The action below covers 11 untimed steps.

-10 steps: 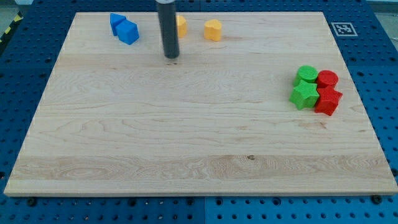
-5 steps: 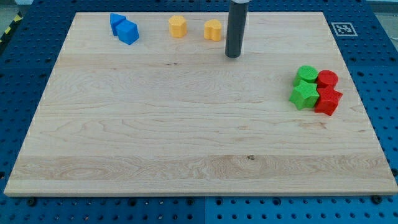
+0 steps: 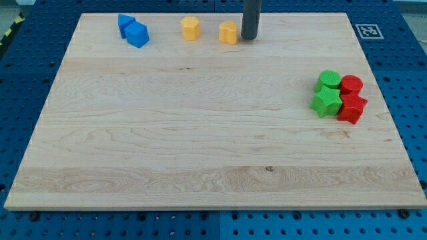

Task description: Place the yellow blocks diagonally at the right side of the blue cube

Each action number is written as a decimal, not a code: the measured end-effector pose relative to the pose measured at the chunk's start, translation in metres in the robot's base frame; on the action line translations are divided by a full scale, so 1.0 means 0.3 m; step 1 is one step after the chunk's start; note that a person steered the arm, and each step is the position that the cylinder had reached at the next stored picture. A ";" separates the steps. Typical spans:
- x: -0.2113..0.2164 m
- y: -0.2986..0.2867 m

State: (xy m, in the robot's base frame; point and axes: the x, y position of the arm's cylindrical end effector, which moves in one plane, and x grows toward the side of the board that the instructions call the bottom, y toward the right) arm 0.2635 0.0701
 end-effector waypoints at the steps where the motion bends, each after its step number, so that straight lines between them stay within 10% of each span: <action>1: -0.038 -0.032; 11: -0.099 -0.222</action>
State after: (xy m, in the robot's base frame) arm 0.2337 0.0034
